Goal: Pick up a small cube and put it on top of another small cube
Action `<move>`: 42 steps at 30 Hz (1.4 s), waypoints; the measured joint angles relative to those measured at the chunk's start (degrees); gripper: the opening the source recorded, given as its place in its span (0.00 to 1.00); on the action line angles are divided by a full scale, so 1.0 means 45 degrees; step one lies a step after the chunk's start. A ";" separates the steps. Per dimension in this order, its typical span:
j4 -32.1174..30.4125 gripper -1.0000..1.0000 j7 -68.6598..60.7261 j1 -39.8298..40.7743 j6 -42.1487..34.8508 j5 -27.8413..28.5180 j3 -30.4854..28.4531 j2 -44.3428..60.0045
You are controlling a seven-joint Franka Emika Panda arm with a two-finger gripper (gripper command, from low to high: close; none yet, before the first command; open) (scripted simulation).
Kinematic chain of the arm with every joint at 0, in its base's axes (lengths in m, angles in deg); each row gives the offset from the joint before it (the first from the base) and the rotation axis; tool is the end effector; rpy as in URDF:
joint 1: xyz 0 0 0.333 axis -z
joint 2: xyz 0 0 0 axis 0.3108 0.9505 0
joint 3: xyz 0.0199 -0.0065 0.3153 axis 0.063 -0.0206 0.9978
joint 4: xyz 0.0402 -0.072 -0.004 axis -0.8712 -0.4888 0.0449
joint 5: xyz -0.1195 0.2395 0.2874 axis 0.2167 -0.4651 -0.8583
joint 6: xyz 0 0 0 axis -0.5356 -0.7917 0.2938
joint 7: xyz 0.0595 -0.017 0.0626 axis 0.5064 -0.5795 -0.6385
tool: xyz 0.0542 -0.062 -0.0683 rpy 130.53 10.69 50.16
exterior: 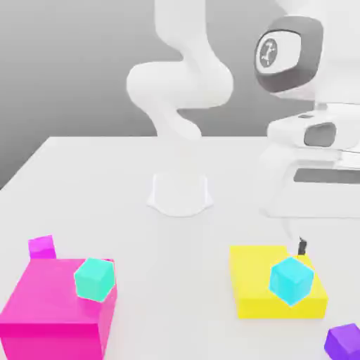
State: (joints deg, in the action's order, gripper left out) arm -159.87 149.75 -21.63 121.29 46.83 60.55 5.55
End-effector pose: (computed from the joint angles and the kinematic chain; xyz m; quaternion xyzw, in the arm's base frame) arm 0.5227 0.2052 0.3244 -0.9503 0.2941 -0.1016 0.0002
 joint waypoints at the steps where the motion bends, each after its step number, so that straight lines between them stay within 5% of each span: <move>1: 0.0040 0.50 0.0124 -0.0121 0.0113 0.0049 0.0039 0.0438; 12: 0.0732 0.50 0.1313 -0.1652 0.2260 0.0747 -0.0285 0.5234; 13: 0.0791 0.00 0.1395 -0.1763 0.2441 0.0854 -0.0417 0.5477; 24: 0.0322 0.00 0.0823 -0.1094 0.1274 -0.0003 0.0269 0.3824; 42: -0.3889 0.00 0.0045 0.4954 -0.1273 -0.3722 -0.3684 -0.3449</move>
State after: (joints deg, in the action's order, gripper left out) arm -177.37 149.95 0.66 115.56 30.08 43.97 -9.97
